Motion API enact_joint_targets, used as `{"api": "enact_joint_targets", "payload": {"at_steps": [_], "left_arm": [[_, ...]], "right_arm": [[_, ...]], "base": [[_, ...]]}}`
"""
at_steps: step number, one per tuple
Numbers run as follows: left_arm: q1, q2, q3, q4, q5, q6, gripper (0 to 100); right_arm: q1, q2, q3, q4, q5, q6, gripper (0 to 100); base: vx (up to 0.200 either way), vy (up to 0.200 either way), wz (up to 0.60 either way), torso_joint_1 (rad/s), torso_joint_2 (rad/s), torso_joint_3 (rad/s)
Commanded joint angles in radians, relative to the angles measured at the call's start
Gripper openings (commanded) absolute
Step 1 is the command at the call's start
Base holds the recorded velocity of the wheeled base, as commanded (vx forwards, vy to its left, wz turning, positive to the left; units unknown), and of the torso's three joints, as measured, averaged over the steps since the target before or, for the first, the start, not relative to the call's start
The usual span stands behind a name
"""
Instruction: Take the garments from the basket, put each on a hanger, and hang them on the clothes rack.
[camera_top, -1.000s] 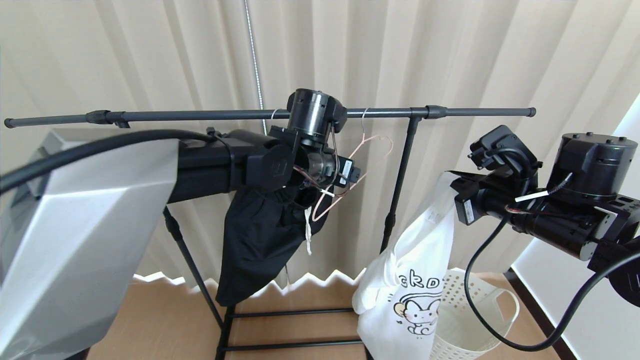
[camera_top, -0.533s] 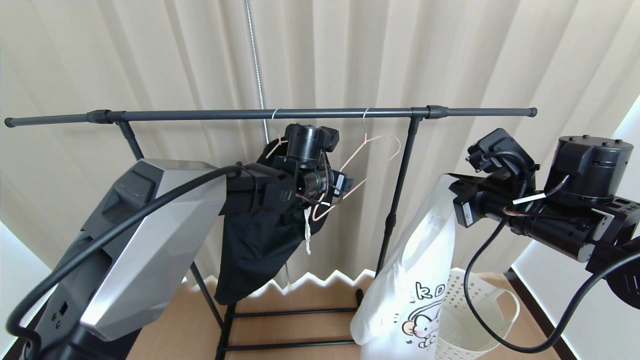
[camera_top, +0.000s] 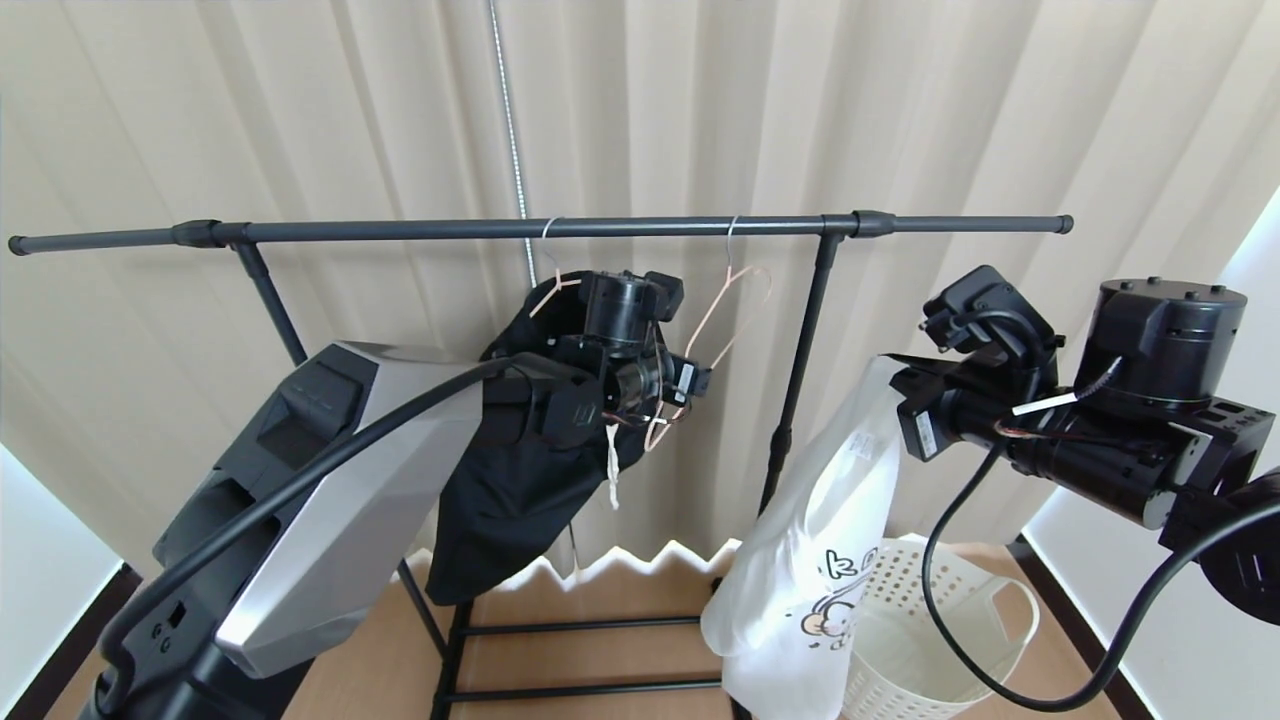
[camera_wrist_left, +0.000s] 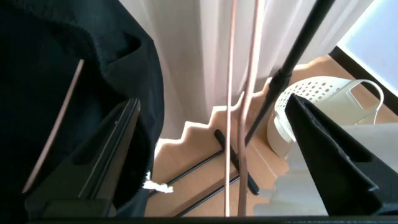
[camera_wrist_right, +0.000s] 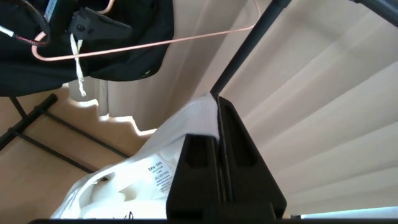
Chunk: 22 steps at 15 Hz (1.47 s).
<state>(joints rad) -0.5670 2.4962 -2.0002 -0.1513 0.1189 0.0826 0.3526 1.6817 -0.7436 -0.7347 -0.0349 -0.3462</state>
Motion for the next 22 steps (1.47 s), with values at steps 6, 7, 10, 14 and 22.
{"api": "enact_joint_targets", "payload": {"at_steps": [6,7,10,14,22], "left_arm": [[-0.005,-0.017,0.000,-0.033,0.002,-0.021,100],[-0.008,-0.026,0.000,-0.034,0.002,-0.021,100],[-0.031,-0.042,0.000,-0.030,0.015,-0.026,100],[-0.034,-0.049,0.000,-0.028,0.025,-0.026,100],[-0.027,-0.049,0.000,-0.019,0.041,-0.017,100]], "right_arm": [[0.005,0.004,0.003,0.000,-0.002,-0.001,0],[0.005,0.001,0.003,0.000,-0.002,-0.001,0],[0.005,0.000,0.004,0.000,-0.002,-0.001,0],[0.005,-0.005,0.004,0.000,-0.002,-0.001,0],[0.005,-0.008,0.010,0.000,-0.002,-0.001,0]], "base": [[0.000,0.000,0.00,0.000,0.00,0.000],[0.000,0.000,0.00,0.000,0.00,0.000],[0.000,0.000,0.00,0.000,0.00,0.000],[0.000,-0.100,0.00,0.001,0.00,0.000],[0.000,-0.025,0.00,-0.001,0.00,0.001]]}}
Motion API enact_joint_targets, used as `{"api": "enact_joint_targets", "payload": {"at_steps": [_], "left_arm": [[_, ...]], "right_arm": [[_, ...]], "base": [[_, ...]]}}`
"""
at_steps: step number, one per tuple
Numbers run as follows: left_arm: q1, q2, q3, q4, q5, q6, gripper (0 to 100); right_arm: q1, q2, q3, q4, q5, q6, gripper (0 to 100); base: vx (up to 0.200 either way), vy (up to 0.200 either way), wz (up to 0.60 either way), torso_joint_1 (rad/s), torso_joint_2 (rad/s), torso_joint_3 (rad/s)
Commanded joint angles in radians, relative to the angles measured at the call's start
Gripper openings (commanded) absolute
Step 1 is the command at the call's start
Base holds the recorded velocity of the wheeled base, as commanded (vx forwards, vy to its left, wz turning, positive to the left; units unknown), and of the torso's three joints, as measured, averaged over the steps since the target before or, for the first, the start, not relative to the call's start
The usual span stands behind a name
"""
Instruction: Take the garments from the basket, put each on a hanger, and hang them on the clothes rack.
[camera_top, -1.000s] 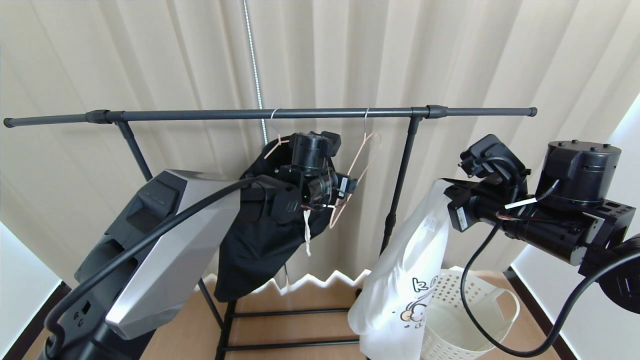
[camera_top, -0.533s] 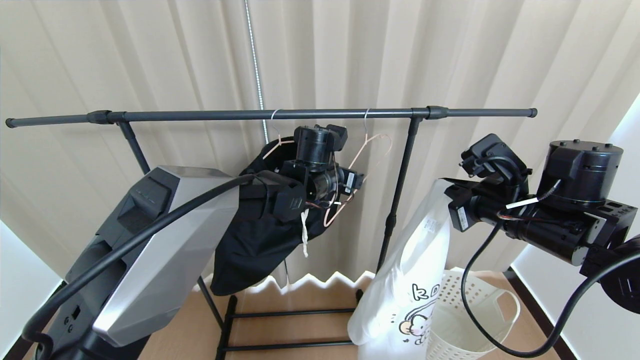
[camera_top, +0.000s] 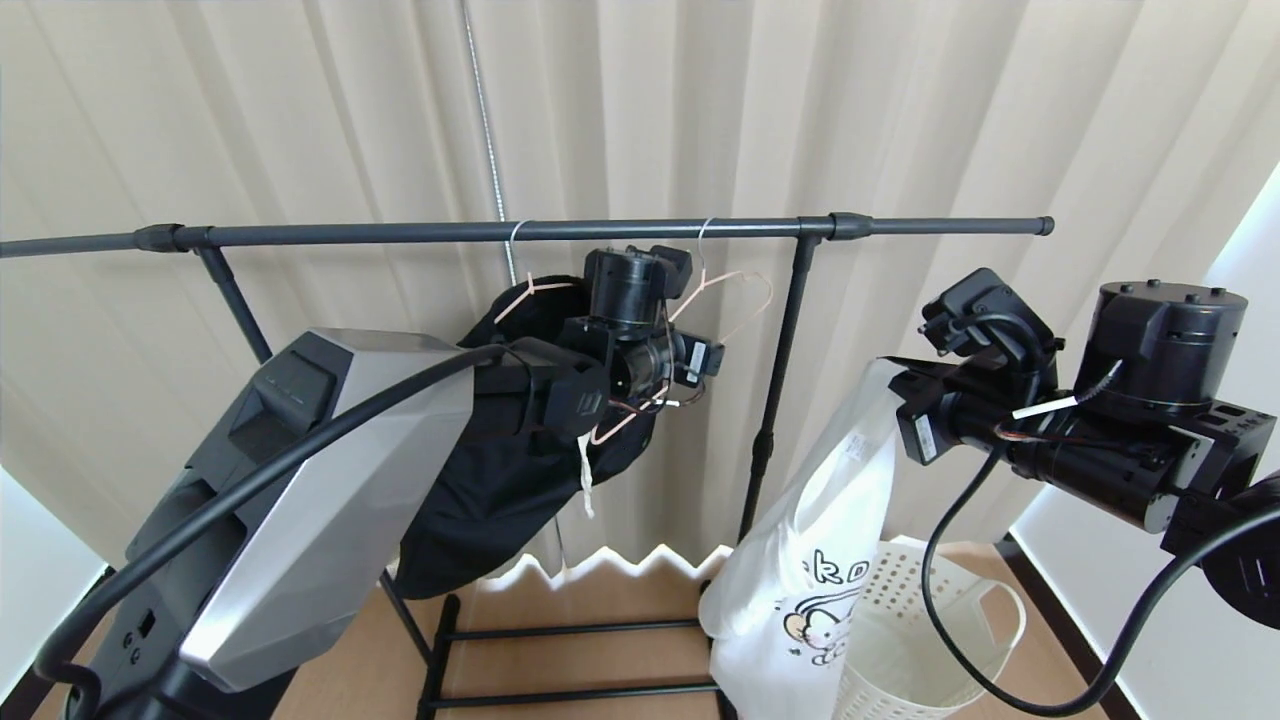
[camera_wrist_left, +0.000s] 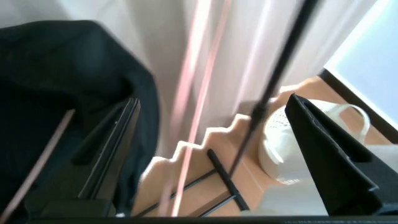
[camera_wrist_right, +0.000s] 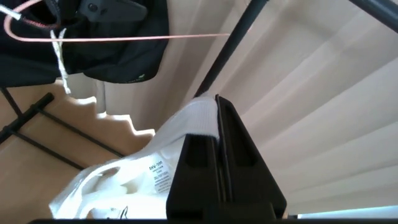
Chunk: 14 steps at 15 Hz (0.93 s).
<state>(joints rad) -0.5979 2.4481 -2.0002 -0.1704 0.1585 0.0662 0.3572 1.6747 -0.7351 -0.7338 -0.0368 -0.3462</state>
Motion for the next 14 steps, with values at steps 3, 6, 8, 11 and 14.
{"api": "enact_joint_targets", "payload": {"at_steps": [3,6,8,11,14], "left_arm": [[0.020,-0.001,0.000,0.020,0.001,-0.002,100],[0.026,0.006,0.000,0.037,0.001,-0.003,100],[0.027,0.022,0.000,0.035,-0.001,-0.002,100],[0.036,0.045,0.000,0.031,-0.002,0.000,100],[0.046,0.057,0.000,0.029,-0.002,0.000,100]], "right_arm": [[0.000,-0.001,0.003,-0.001,0.000,-0.001,0],[0.000,-0.001,0.003,-0.001,0.000,-0.001,0],[0.000,0.000,0.005,-0.001,0.000,-0.001,0],[0.000,0.002,0.005,-0.001,-0.002,-0.001,0],[0.000,0.003,0.005,-0.001,-0.002,-0.001,0]], "base": [[0.000,0.000,0.00,0.000,0.00,0.000],[0.000,0.000,0.00,0.000,0.00,0.000],[0.000,0.000,0.00,0.000,0.00,0.000],[0.000,0.000,0.00,0.000,0.00,0.000],[0.000,0.000,0.00,0.000,0.00,0.000]]}}
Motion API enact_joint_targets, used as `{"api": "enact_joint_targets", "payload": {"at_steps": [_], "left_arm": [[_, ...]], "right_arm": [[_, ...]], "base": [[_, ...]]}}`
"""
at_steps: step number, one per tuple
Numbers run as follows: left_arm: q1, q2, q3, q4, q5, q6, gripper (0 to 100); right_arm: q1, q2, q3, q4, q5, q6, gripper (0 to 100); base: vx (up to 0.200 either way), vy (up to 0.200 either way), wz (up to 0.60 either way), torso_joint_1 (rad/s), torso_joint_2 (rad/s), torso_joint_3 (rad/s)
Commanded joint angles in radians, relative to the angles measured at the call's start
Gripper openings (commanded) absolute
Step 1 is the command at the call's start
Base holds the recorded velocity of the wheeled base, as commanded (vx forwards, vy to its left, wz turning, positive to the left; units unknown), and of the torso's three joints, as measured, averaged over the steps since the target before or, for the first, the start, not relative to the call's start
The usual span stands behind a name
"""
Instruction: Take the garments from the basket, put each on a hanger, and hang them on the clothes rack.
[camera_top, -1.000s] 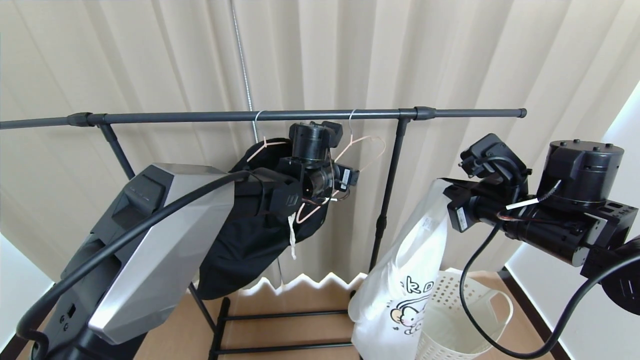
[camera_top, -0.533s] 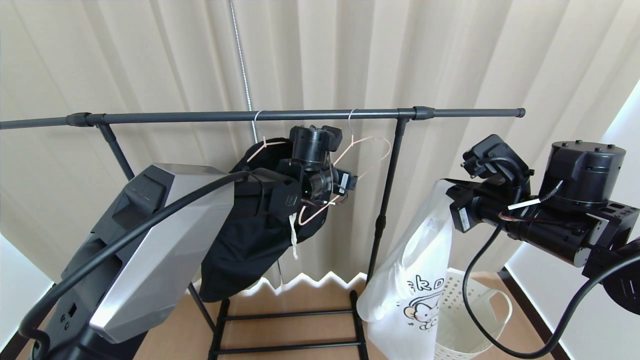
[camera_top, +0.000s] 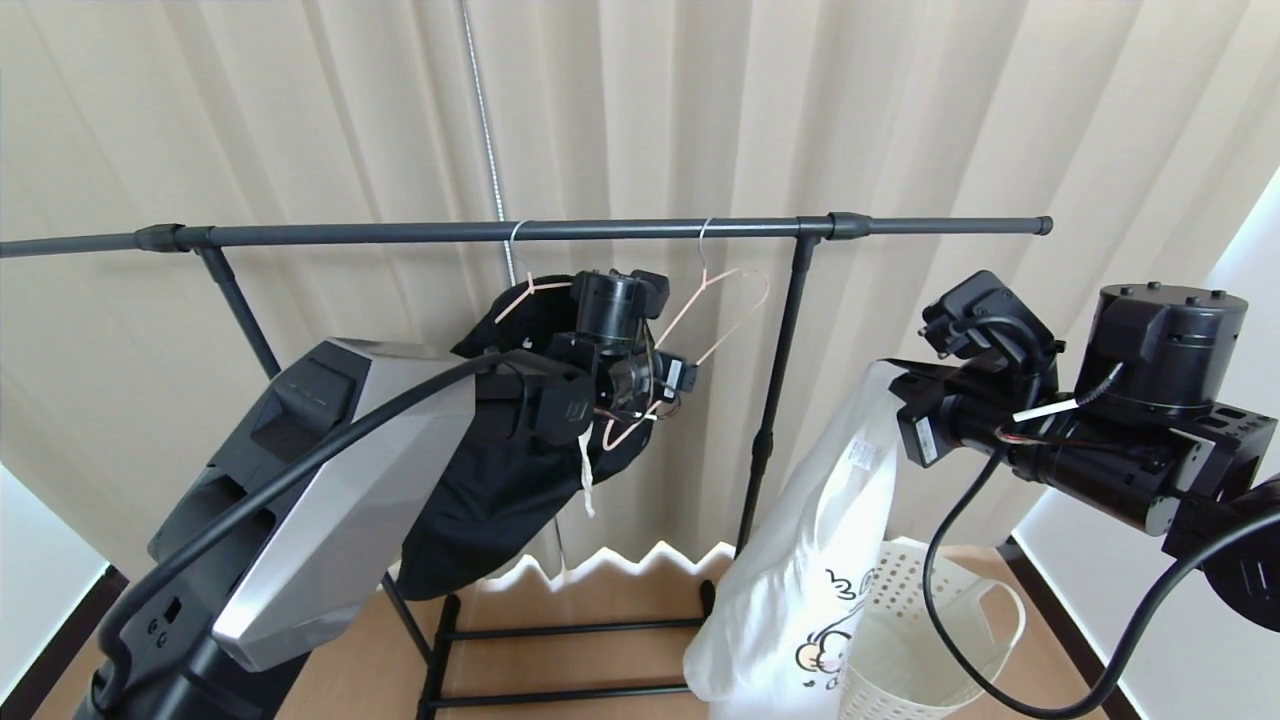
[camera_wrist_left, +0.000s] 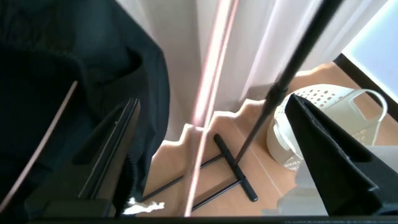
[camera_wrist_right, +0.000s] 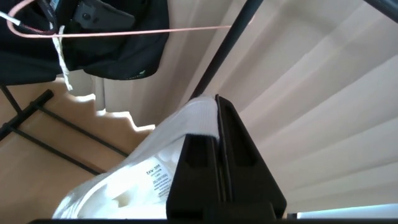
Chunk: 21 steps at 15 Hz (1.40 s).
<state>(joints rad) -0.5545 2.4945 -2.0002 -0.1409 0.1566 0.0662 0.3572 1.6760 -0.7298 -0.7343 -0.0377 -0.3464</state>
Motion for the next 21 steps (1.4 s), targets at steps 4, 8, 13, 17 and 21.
{"api": "enact_joint_targets", "payload": {"at_steps": [4,8,13,17,21], "left_arm": [[0.011,0.012,0.000,-0.003,0.001,-0.003,0],[0.011,0.009,0.000,-0.019,0.000,-0.003,0],[0.011,-0.009,0.000,-0.019,0.001,-0.006,0],[0.005,-0.040,0.000,-0.019,0.001,-0.009,0],[-0.012,-0.094,0.070,-0.019,0.001,-0.008,0]], "right_arm": [[0.002,0.005,0.001,-0.001,0.001,0.000,0],[0.017,0.005,0.001,-0.001,-0.001,0.000,0],[0.017,0.004,0.003,-0.001,-0.001,0.000,0],[0.017,0.002,0.009,-0.002,-0.002,0.000,0],[0.017,0.001,0.007,-0.002,-0.002,0.000,0]], "base": [[0.000,0.000,0.00,0.000,0.00,0.000],[0.000,0.000,0.00,0.000,0.00,0.000],[0.000,0.000,0.00,0.000,0.00,0.000],[0.000,0.000,0.00,0.000,0.00,0.000],[0.000,0.000,0.00,0.000,0.00,0.000]]}}
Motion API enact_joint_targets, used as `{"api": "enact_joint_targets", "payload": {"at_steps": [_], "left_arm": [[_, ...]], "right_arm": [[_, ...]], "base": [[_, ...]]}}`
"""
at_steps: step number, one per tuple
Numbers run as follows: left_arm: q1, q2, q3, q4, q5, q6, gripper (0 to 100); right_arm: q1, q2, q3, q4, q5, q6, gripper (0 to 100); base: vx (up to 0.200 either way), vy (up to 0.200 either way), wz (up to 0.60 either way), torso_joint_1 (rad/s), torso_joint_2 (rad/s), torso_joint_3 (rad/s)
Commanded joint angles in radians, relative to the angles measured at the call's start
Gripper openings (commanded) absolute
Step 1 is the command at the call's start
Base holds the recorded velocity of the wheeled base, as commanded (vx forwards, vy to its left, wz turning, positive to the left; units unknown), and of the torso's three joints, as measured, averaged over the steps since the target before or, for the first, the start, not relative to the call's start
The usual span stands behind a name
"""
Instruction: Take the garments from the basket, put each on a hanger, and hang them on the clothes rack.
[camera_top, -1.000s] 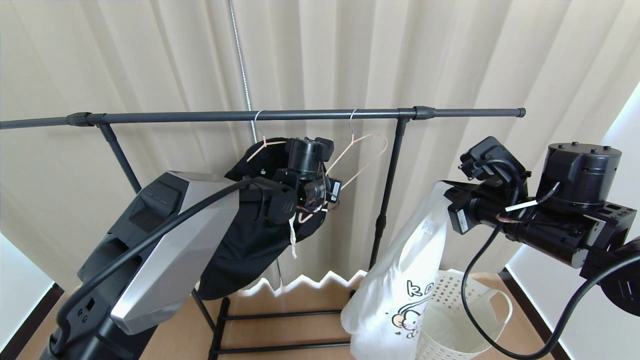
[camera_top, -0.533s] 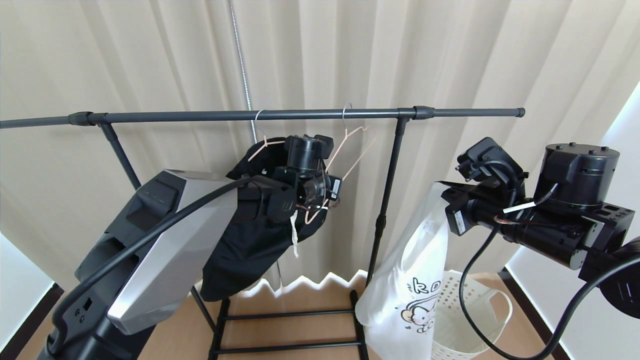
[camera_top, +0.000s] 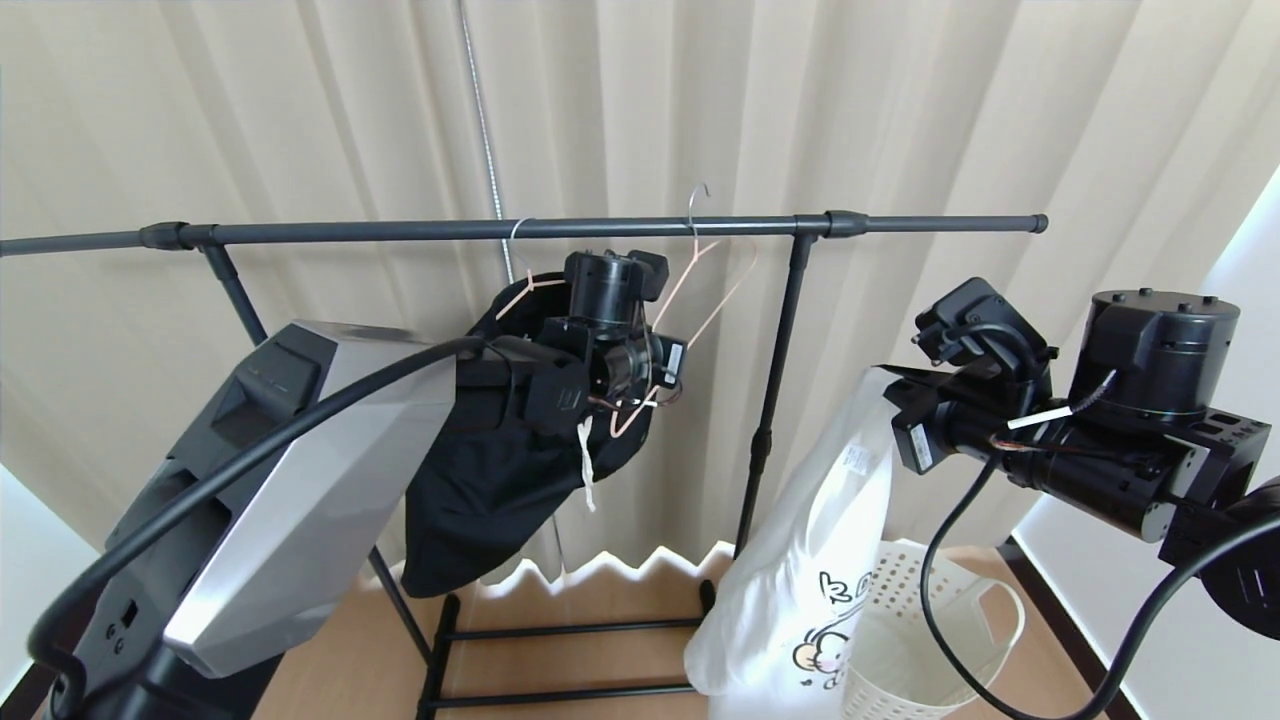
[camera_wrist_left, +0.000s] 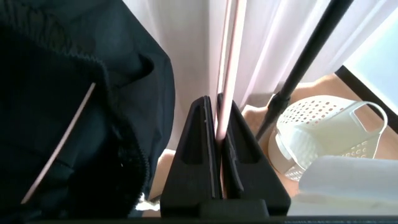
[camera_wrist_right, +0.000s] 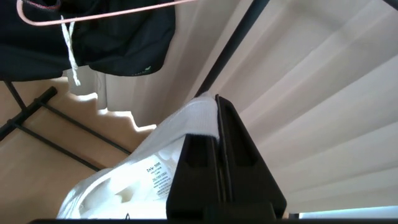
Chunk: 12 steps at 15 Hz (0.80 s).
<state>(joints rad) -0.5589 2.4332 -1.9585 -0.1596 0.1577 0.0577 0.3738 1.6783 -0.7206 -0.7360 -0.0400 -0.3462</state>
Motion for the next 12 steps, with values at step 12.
{"api": "enact_joint_targets", "payload": {"at_steps": [12], "left_arm": [[-0.045,-0.350,0.564,-0.176,-0.001,0.018,0]], "right_arm": [[0.014,-0.008,-0.006,0.001,-0.001,0.009,0]], "base": [[0.000,0.000,0.00,0.000,0.00,0.000]]}}
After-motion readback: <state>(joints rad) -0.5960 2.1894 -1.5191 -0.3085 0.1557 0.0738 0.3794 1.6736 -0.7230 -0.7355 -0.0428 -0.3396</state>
